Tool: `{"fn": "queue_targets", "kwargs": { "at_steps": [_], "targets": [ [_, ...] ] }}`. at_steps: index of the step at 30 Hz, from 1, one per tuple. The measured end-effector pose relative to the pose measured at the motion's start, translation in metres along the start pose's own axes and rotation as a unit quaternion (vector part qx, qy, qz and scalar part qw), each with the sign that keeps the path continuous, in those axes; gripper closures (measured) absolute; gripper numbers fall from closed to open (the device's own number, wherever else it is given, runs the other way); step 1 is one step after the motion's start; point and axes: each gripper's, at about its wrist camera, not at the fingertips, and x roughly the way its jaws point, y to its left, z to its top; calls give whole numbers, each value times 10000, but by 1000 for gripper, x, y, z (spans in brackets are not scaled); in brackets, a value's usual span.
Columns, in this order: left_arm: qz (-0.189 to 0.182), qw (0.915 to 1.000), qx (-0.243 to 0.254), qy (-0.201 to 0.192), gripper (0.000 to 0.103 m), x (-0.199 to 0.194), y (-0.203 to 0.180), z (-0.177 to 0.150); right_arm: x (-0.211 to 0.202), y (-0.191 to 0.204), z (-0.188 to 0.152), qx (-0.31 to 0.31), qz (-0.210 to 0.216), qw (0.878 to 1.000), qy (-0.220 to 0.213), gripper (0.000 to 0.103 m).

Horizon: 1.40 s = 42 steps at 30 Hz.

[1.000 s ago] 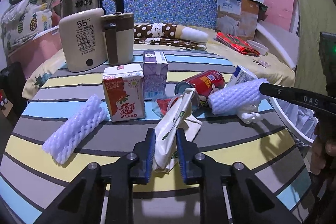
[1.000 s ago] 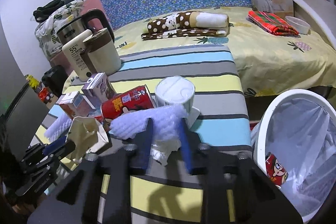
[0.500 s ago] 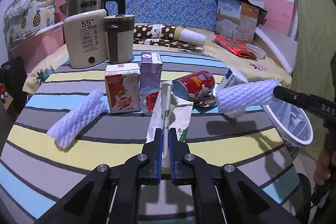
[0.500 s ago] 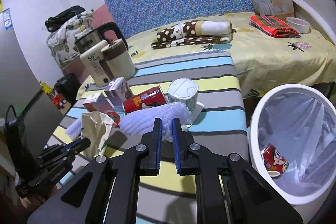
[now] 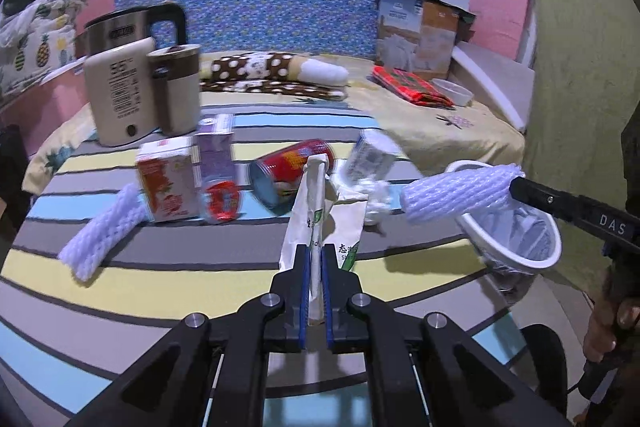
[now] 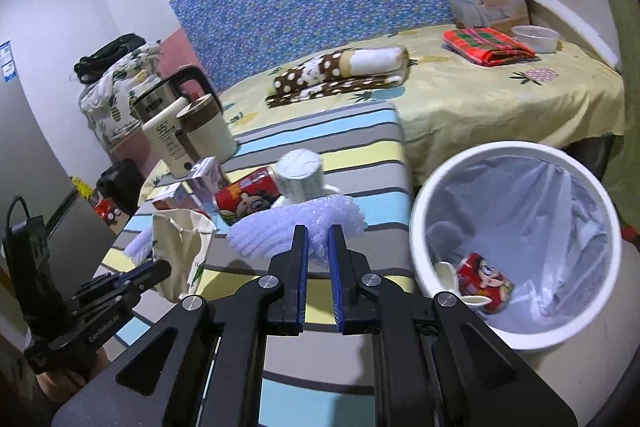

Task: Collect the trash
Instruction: 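Carry the foam net into the bin and release it while the left drops the paper bag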

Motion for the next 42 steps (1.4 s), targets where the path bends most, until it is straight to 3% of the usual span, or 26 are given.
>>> {"fn": "queue_targets", "kwargs": {
  "at_steps": [11, 28, 42],
  "targets": [
    [-726, 9964, 448, 37, 98, 21, -73, 18, -31, -51, -8, 442, -645, 9967, -223, 91],
    [-1567, 9815, 1080, 200, 97, 69, -176, 37, -48, -111, -14, 920, -1518, 9835, -357, 91],
    [-1759, 9776, 1054, 480, 94, 114, -193, 38, -39, -133, -18, 1005, -1713, 9800, -103, 85]
  ]
}}
